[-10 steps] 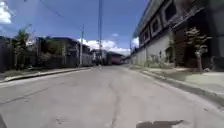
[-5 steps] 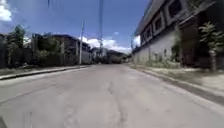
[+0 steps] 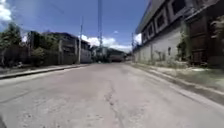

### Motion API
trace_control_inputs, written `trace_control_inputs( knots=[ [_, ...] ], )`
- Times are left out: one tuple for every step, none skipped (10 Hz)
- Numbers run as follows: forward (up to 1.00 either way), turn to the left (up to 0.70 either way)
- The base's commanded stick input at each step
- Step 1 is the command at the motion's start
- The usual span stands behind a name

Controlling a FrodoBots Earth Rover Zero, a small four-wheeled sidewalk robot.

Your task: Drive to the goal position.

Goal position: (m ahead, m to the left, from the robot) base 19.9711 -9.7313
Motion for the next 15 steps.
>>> trace_control_inputs(
  knots=[
    [1.0, -0.4],
    [1.0, -0.1],
    [1.0, 0.0],
    [1.0, 0.0],
    [1.0, 0.0],
    [1.0, 0.0],
    [1.0, -0.12],
    [1.0, -0.24],
    [1.0, -0.19],
    [1.0, -0.1],
    [1.0, 0.0],
    [1.0, 0.0],
    [1.0, 0.08],
    [1.0, 0.12],
    [1.0, 0.12]
  ],
)
